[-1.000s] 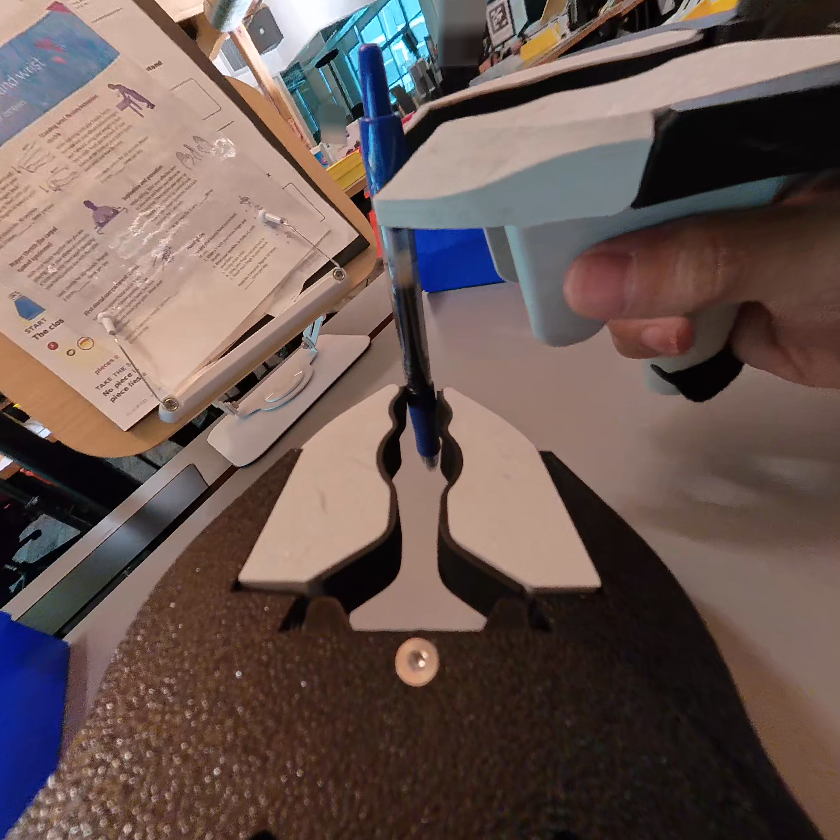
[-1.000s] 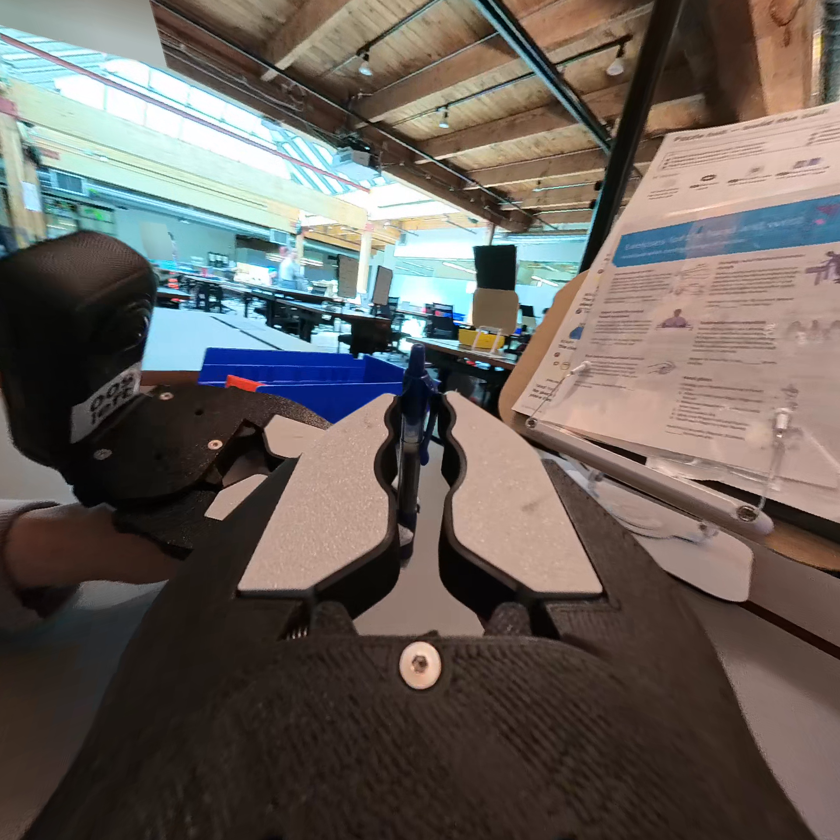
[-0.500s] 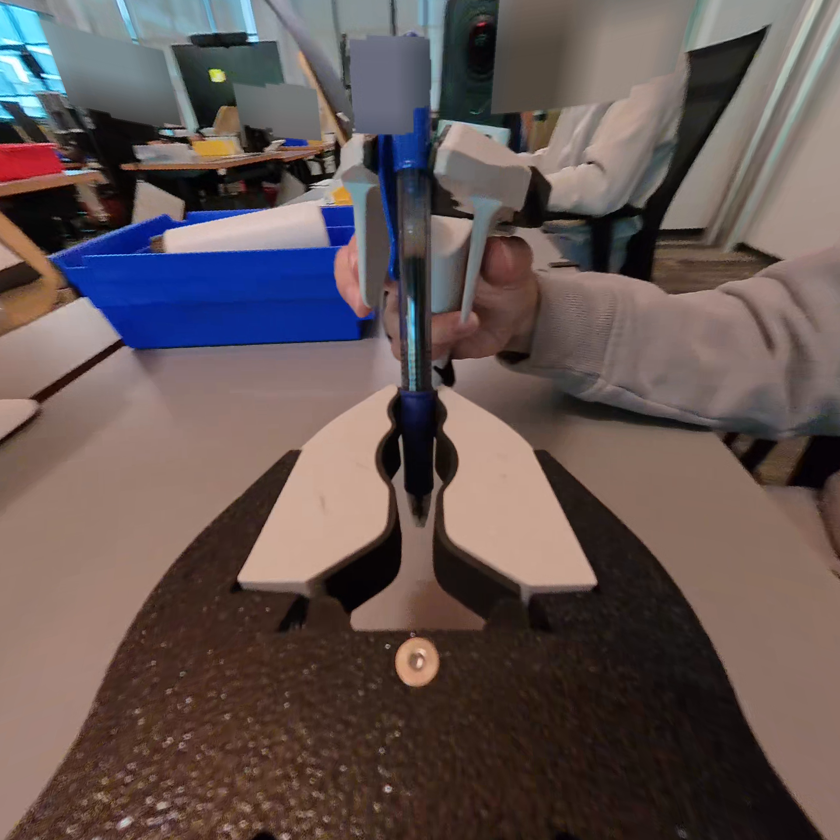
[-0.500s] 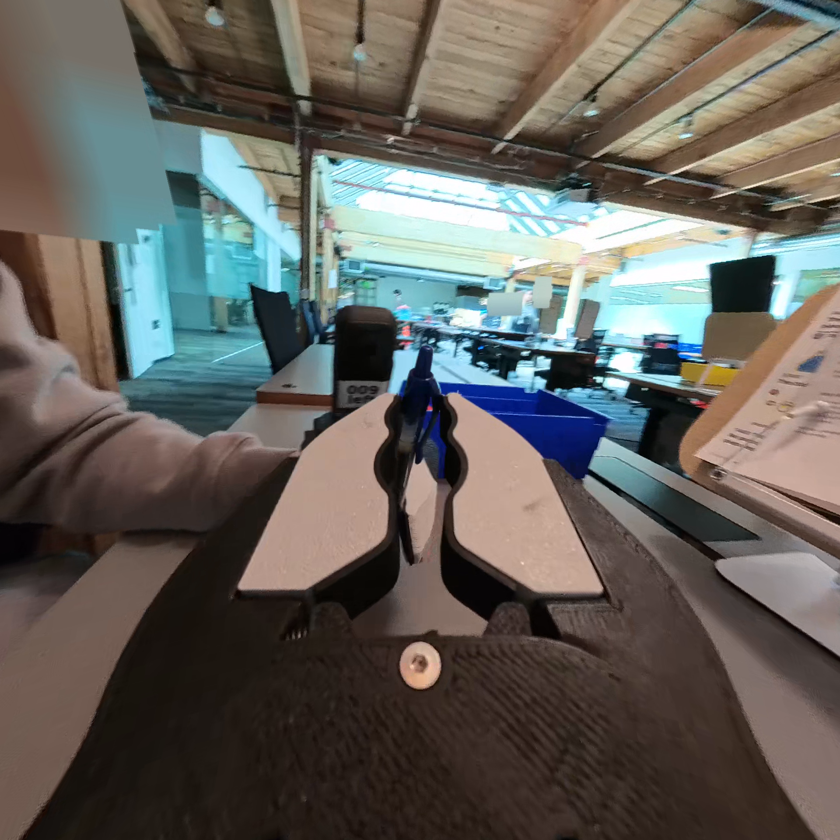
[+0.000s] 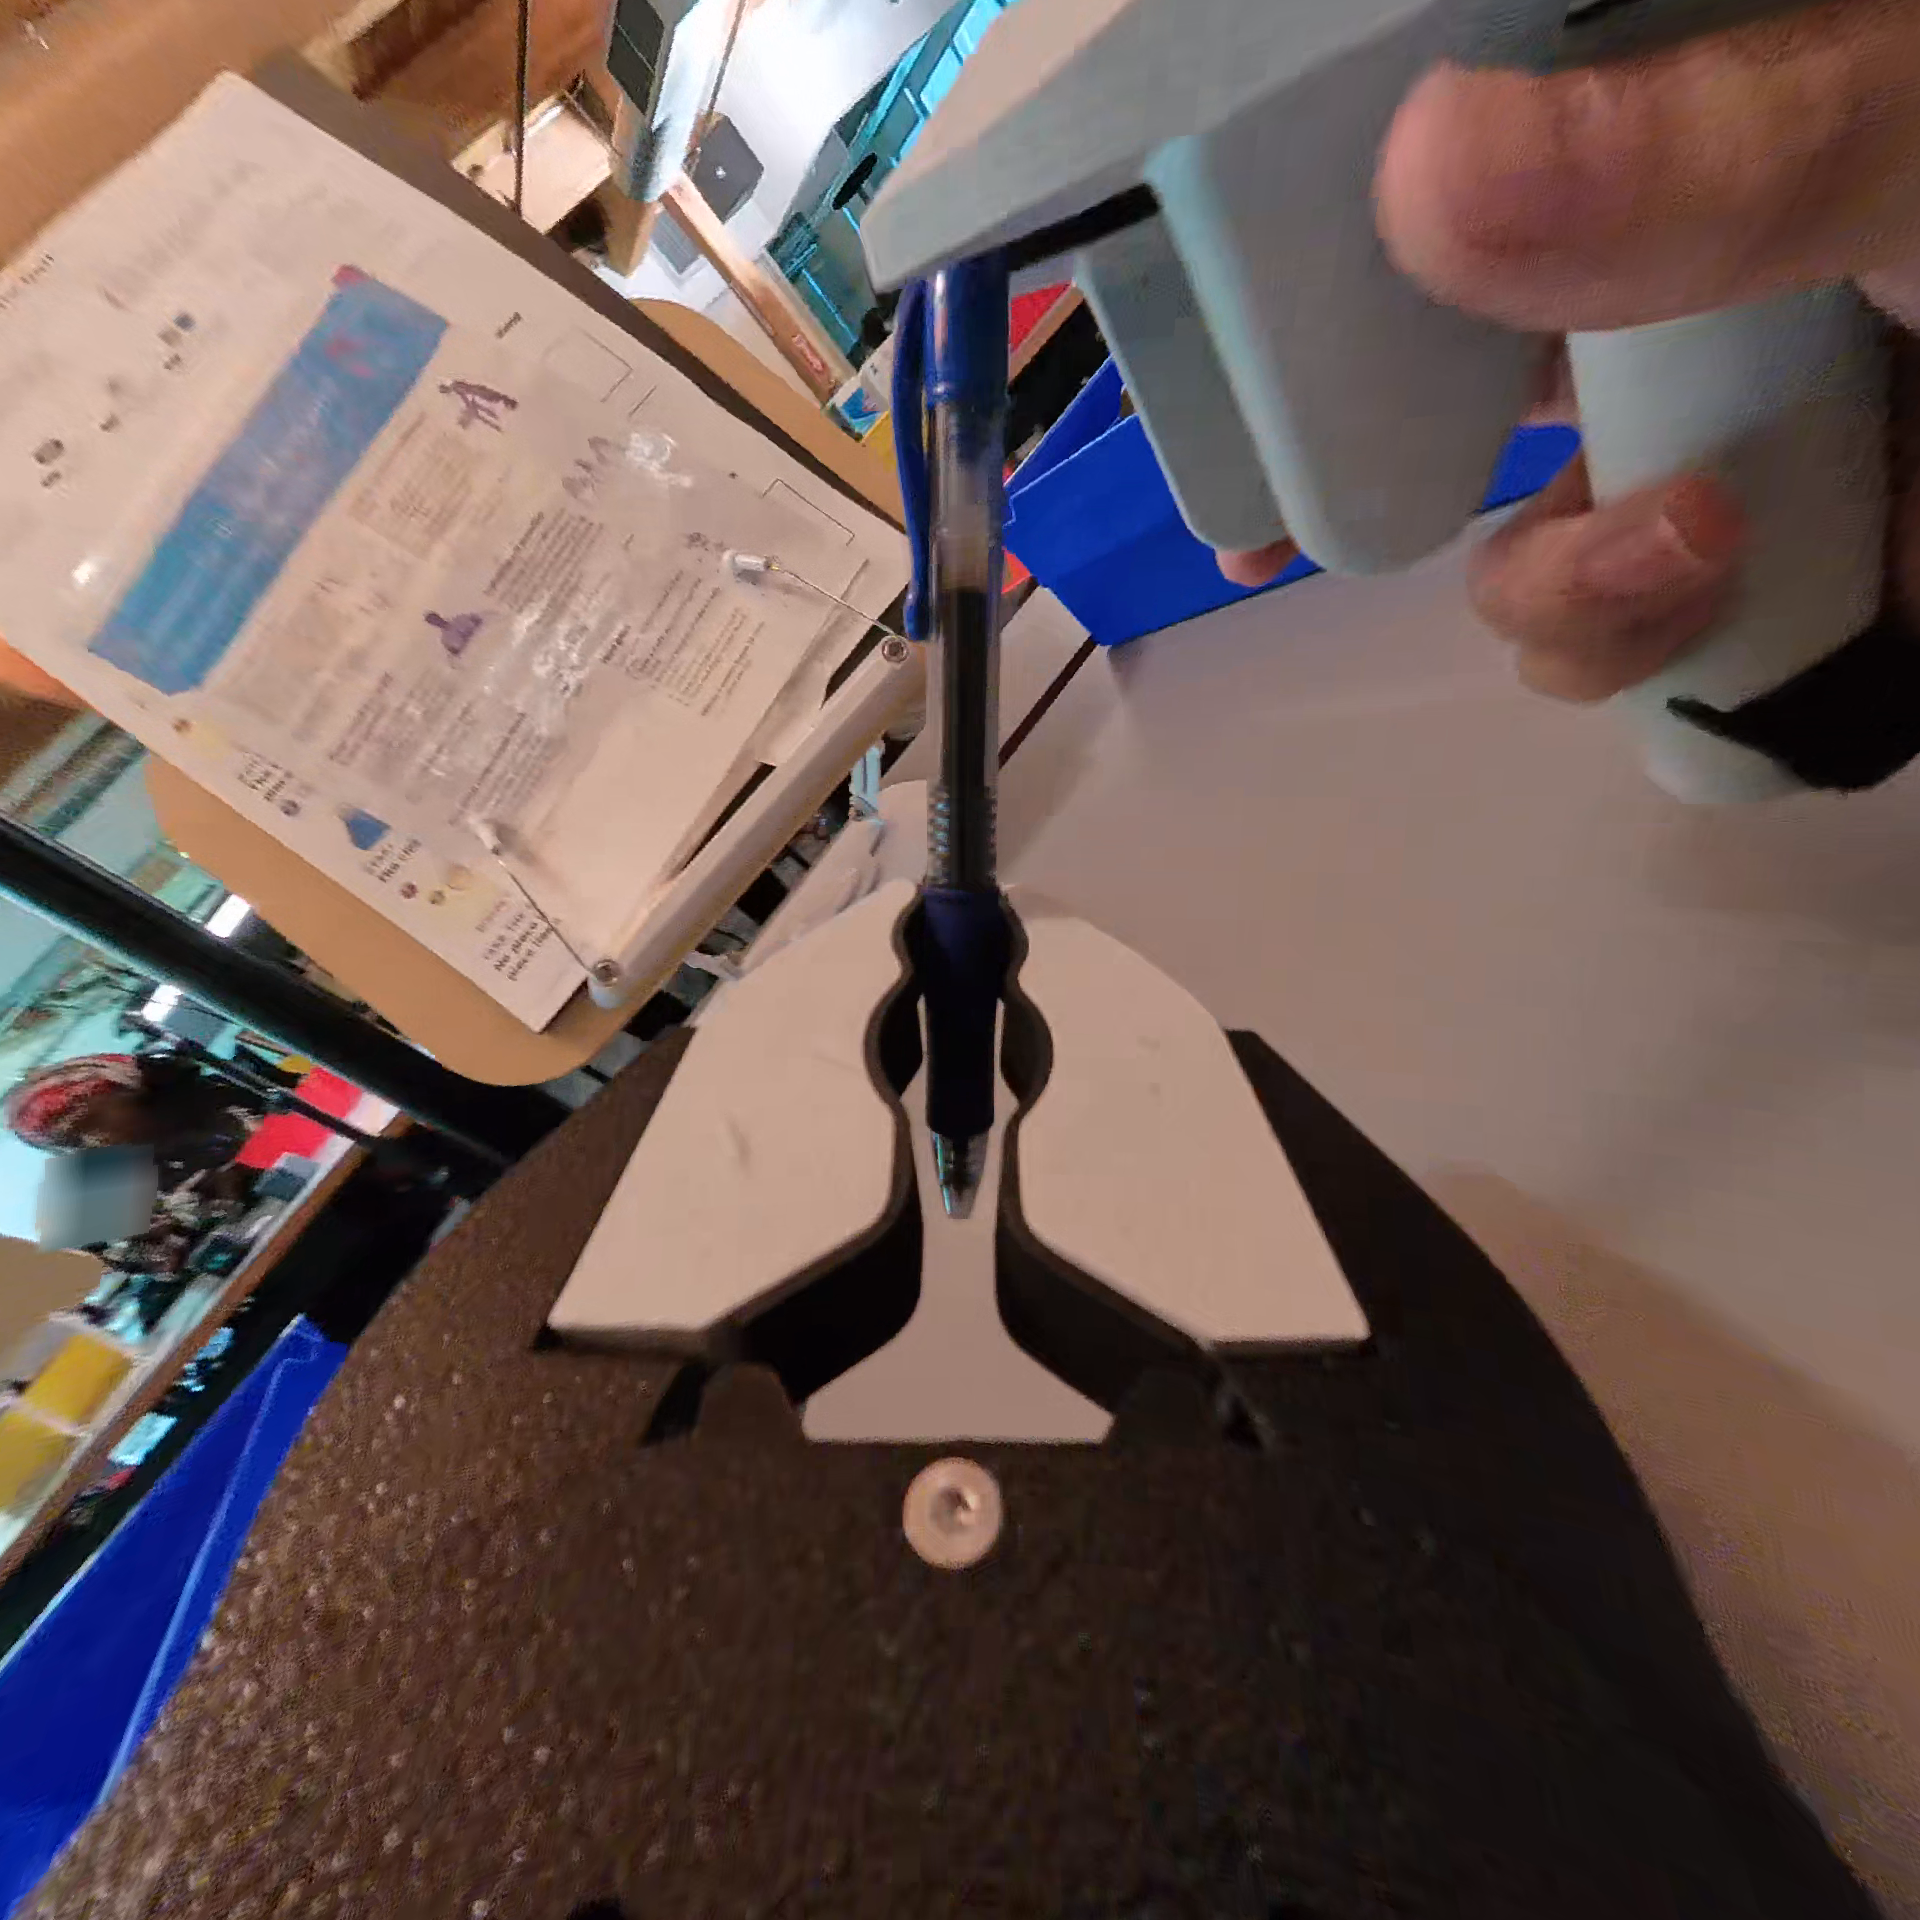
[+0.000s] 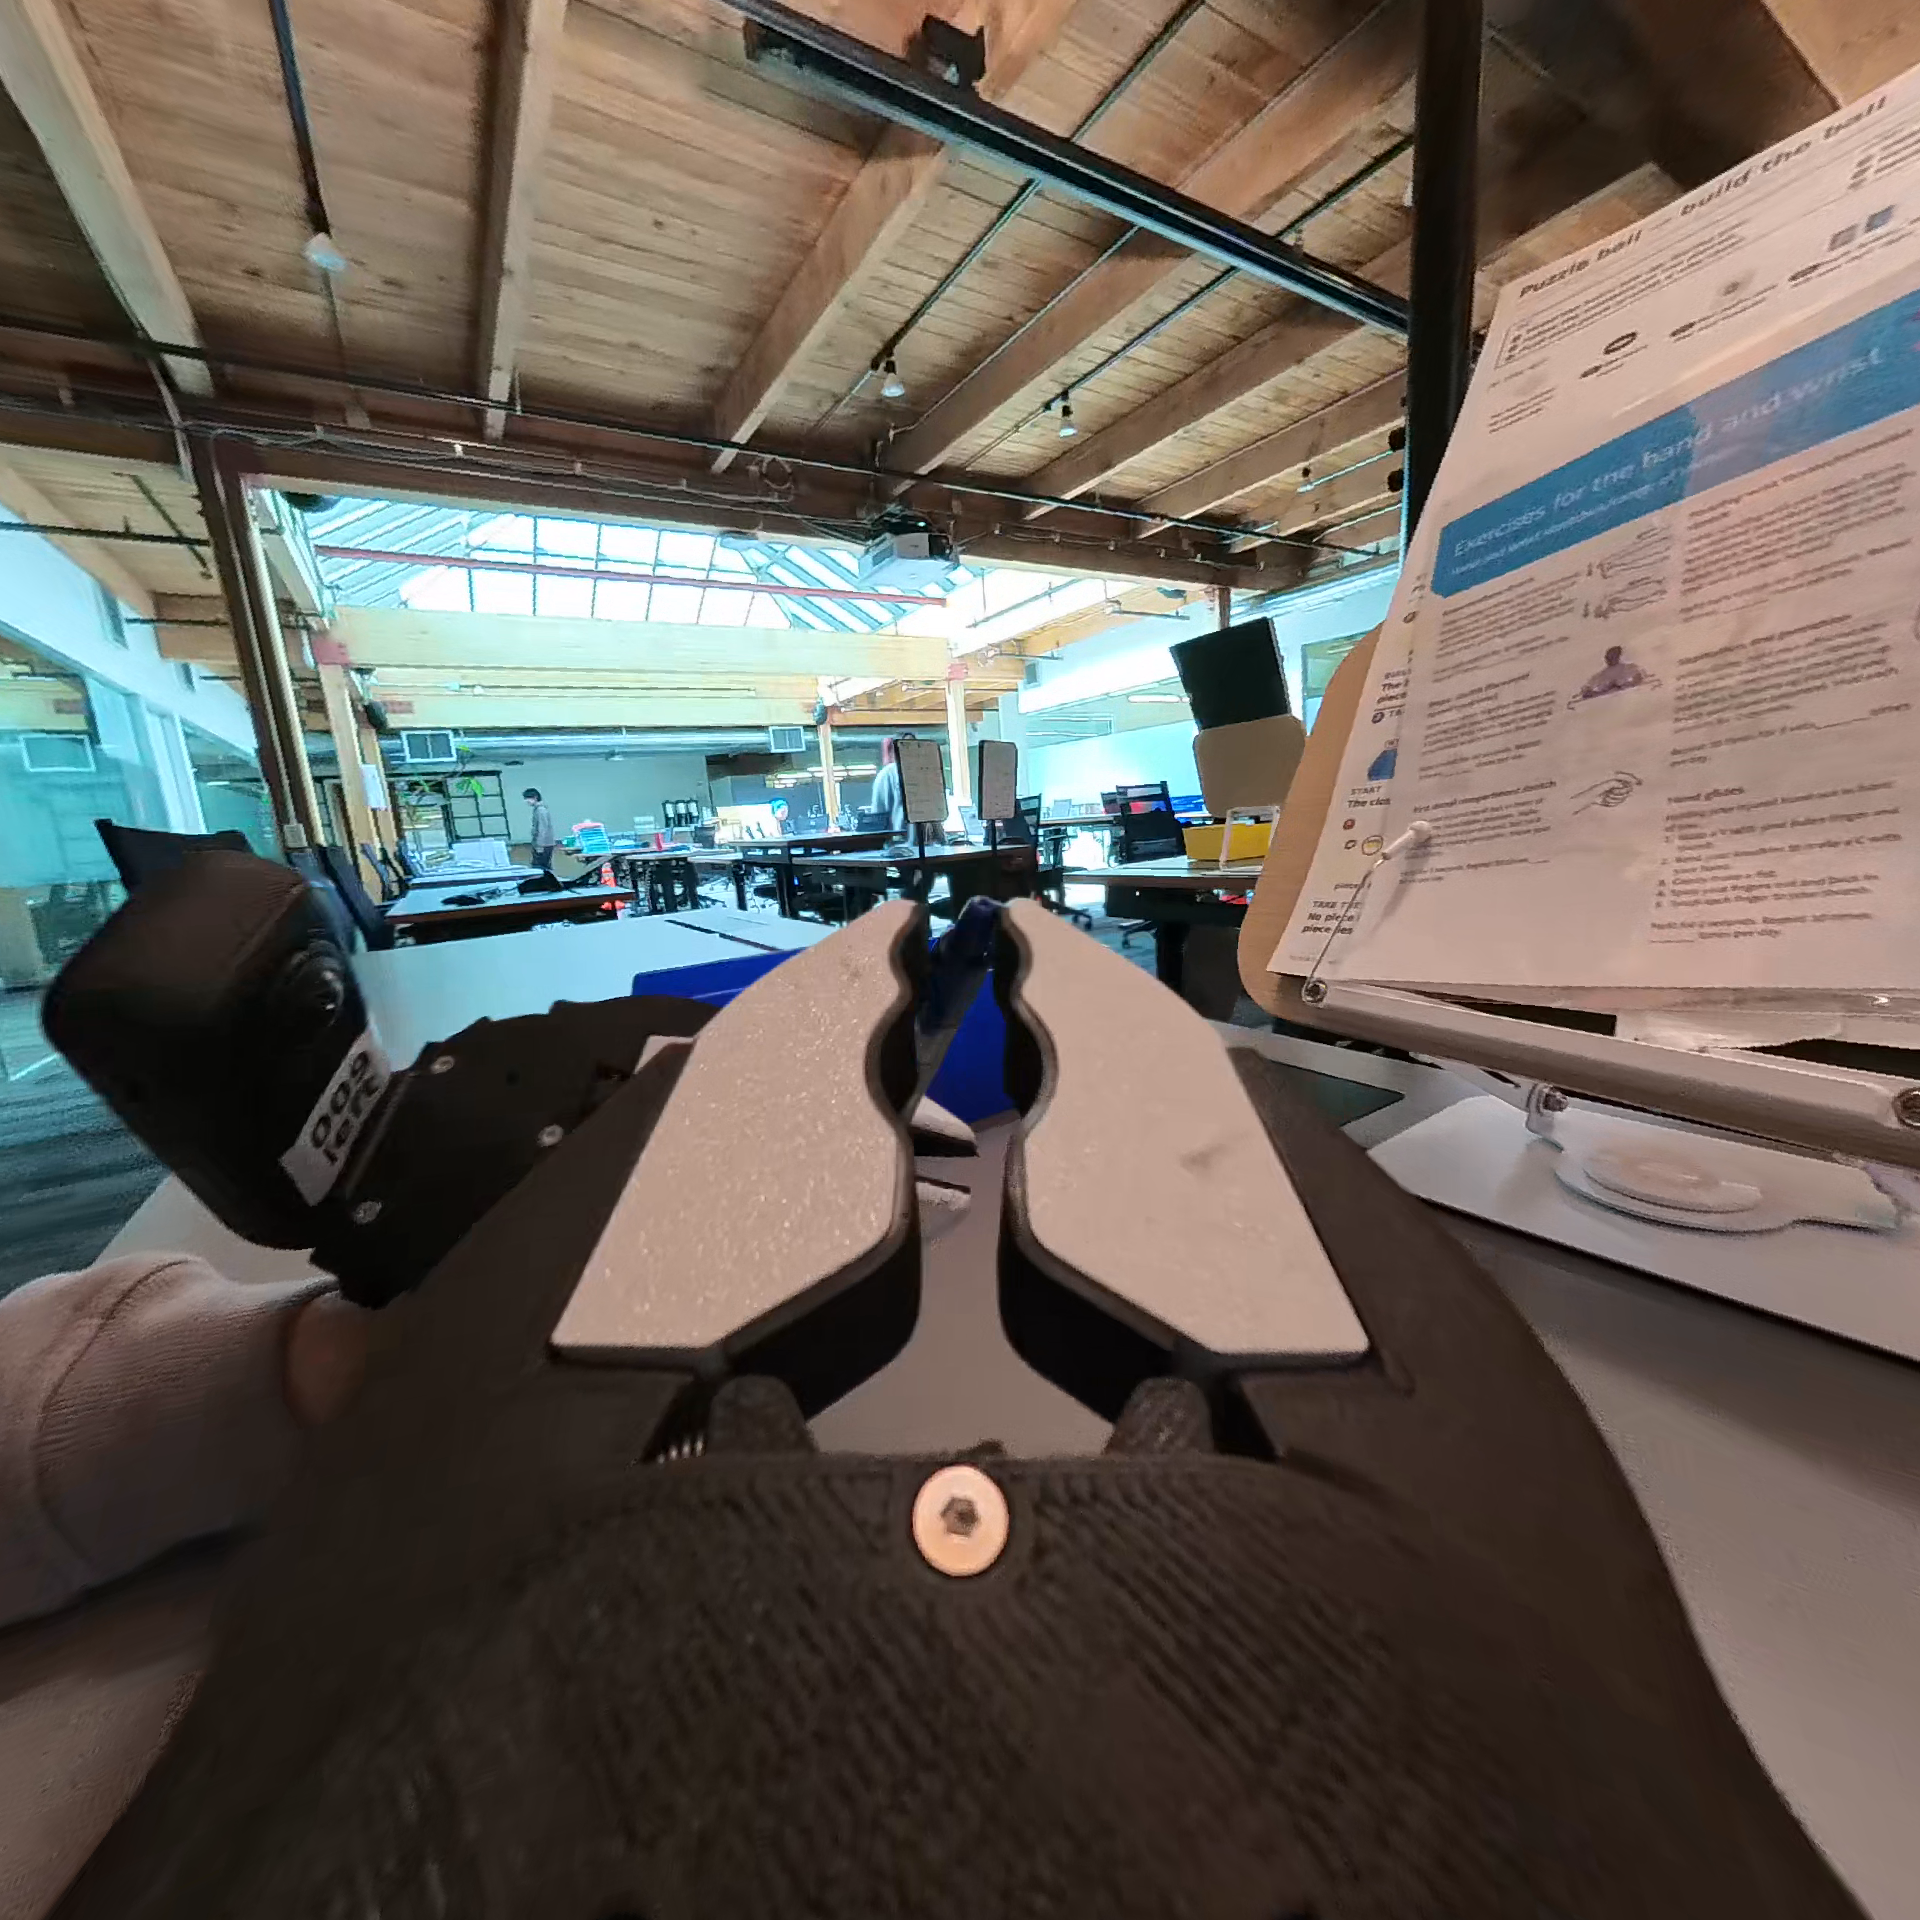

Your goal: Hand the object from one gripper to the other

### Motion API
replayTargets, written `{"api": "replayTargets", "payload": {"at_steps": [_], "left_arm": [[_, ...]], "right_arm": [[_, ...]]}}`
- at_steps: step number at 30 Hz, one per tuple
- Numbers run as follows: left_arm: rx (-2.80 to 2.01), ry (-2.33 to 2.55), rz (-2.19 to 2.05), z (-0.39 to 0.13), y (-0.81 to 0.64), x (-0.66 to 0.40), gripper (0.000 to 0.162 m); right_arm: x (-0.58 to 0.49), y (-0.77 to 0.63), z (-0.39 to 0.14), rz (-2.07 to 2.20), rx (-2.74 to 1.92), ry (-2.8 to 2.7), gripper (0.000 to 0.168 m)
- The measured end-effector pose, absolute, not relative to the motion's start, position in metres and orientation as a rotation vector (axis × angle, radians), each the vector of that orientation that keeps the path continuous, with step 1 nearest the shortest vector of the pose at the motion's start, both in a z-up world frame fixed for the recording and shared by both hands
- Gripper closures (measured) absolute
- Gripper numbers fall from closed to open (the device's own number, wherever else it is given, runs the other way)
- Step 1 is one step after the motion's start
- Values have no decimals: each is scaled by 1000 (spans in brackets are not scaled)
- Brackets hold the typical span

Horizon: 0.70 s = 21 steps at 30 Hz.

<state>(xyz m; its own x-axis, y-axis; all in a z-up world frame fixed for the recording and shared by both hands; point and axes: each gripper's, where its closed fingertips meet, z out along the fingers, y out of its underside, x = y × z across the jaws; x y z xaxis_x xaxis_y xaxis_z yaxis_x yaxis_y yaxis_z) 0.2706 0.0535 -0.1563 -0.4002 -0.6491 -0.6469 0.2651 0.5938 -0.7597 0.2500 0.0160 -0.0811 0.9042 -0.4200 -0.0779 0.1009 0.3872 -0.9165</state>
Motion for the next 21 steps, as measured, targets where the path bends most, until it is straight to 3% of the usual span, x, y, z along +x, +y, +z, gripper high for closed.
{"api": "replayTargets", "payload": {"at_steps": [10, 14, 17, 21], "left_arm": [[-304, 1789, -1190, -165, 41, 264, 152], [-311, 1788, -1340, -161, 34, 258, 120], [-331, 1763, -1347, -159, 39, 261, 114], [-363, 1741, -1290, -161, 47, 267, 117]], "right_arm": [[239, 19, -80, -237, -1211, 214, 158], [233, 4, -59, -306, -1132, 173, 158], [237, -27, -35, -596, -1086, 161, 158], [264, -118, -7, -1405, -1052, 280, 158]]}}
